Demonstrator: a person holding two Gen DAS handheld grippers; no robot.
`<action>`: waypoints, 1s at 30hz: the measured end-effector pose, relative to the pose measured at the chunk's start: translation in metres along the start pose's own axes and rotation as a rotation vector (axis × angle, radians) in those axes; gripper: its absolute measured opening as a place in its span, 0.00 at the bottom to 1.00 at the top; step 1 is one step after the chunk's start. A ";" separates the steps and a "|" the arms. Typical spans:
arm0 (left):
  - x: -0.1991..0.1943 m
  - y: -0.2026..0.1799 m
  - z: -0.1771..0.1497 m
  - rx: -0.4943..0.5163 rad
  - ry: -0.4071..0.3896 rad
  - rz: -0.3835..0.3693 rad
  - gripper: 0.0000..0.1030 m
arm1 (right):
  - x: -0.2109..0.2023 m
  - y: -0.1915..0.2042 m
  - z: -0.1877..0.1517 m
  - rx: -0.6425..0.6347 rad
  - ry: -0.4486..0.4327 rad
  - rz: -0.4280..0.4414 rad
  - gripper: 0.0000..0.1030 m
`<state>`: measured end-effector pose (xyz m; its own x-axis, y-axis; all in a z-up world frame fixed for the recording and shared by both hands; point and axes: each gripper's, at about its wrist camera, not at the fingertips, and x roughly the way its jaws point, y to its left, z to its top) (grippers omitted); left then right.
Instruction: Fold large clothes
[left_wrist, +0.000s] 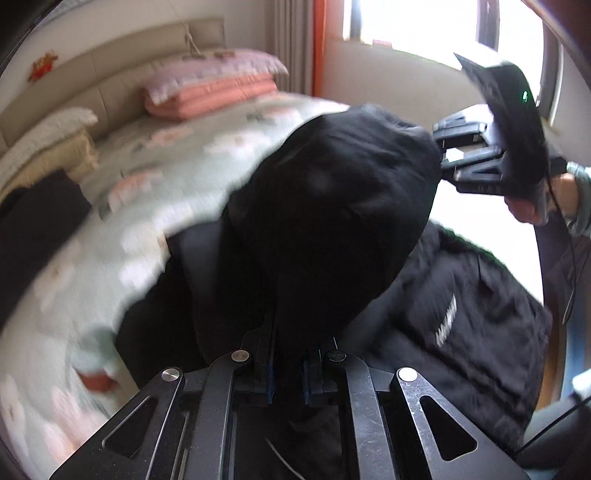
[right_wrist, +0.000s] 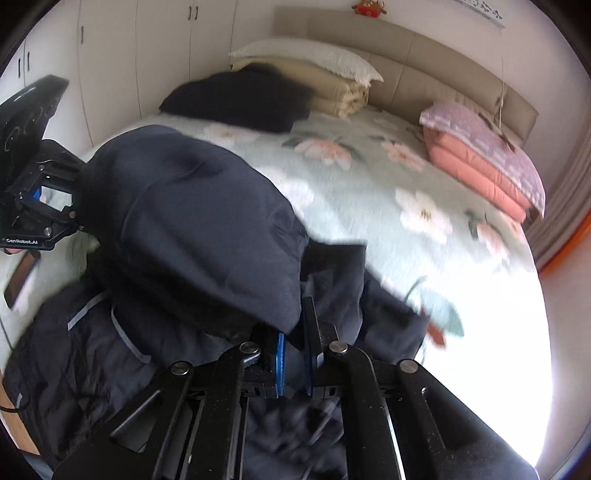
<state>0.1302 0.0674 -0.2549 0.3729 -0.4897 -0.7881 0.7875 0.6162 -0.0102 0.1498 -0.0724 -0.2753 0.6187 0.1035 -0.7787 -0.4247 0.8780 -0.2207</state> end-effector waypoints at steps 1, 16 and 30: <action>0.000 -0.007 -0.009 0.010 0.003 0.007 0.10 | -0.001 0.009 -0.012 -0.003 0.002 -0.004 0.08; -0.022 -0.019 -0.073 -0.141 0.260 0.008 0.23 | -0.023 0.012 -0.109 -0.005 0.236 0.007 0.13; -0.061 0.031 0.093 -0.275 -0.009 0.185 0.46 | -0.051 -0.044 0.054 0.277 -0.067 0.185 0.60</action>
<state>0.1780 0.0588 -0.1501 0.5025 -0.3589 -0.7866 0.5449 0.8378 -0.0342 0.1729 -0.0909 -0.1943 0.5937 0.2951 -0.7486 -0.3434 0.9343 0.0960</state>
